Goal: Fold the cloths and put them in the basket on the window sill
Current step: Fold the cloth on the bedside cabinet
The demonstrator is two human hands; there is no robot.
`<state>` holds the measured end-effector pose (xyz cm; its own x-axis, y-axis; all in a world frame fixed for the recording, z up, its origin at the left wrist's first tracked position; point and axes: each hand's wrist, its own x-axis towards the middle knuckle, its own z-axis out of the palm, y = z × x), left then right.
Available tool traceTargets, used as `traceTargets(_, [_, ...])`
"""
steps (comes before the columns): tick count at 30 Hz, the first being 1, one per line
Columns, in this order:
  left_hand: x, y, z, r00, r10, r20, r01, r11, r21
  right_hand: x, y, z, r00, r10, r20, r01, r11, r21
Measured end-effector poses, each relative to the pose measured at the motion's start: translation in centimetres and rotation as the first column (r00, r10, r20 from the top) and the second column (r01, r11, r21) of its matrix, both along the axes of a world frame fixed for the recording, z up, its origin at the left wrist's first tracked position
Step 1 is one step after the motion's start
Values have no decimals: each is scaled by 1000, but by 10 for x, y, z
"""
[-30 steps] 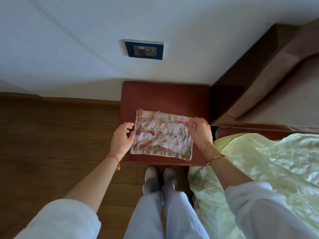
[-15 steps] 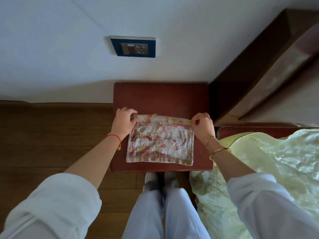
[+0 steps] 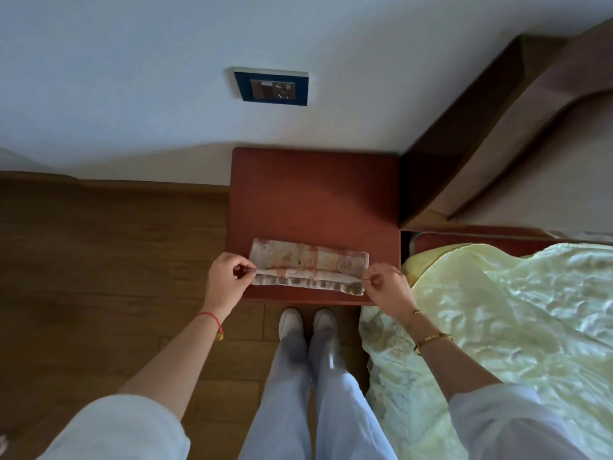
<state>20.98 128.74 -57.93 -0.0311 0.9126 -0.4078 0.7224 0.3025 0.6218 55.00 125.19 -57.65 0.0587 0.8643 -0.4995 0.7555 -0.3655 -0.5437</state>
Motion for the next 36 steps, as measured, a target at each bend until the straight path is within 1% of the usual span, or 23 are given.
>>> traceTargets(4, [1,-25,-12,998,50,-39,-51,998,-41,-5,-17,-11,999,41,21,-40,999,-12])
traceTargets(6, [3,-31,-17,993,114,-18,-115,991,-75,-6,-21,-16,997,65,30,-64,998,-27])
traceTargets(9, [8,-35,-18,981,185,57,-178,978,-106,-8,-19,-17,997,60,45,-59,998,-12])
traceTargets(12, [13,-34,-21,934,317,168,-288,942,-172,-19,0,-8,997,55,49,-56,998,27])
traceTargets(14, [16,-34,-24,868,449,213,-403,886,-229,-36,20,-2,996,86,35,-88,994,59])
traceTargets(17, [24,-30,-25,689,671,272,-591,738,-325,-68,51,5,990,144,-6,-143,986,85])
traceTargets(18, [27,-28,-25,631,720,288,-638,693,-335,-80,61,5,985,168,-26,-166,984,68])
traceTargets(19, [30,-27,-26,597,749,288,-673,663,-328,-92,70,5,979,198,-48,-195,979,53])
traceTargets(20, [33,-26,-27,585,762,279,-693,648,-317,-103,78,2,972,228,-63,-225,973,45])
traceTargets(21, [35,-25,-28,583,767,270,-699,642,-315,-113,84,-1,963,260,-74,-258,965,38])
traceTargets(23, [36,-23,-35,590,769,246,-679,637,-365,-135,95,-9,944,323,-74,-323,946,10])
traceTargets(25, [34,-20,-43,647,734,207,-623,665,-412,-153,103,-14,926,370,-72,-371,929,-8])
traceTargets(27, [31,-18,-45,710,676,195,-567,714,-411,-166,108,-17,914,402,-58,-405,914,-35])
traceTargets(28, [29,-16,-45,726,658,202,-548,730,-408,-171,110,-19,908,417,-48,-419,906,-61])
traceTargets(30, [27,-14,-42,723,648,239,-518,738,-432,-177,112,-22,892,451,-25,-451,886,-106])
traceTargets(32, [24,-10,-36,690,662,292,-488,724,-488,-178,114,-23,882,470,-27,-470,876,-112])
traceTargets(34, [20,-5,-26,661,667,342,-450,718,-531,-175,115,-18,903,422,-84,-429,900,-83])
traceTargets(36, [17,1,-15,663,651,369,-390,722,-571,-166,116,-8,926,343,-159,-357,932,-65])
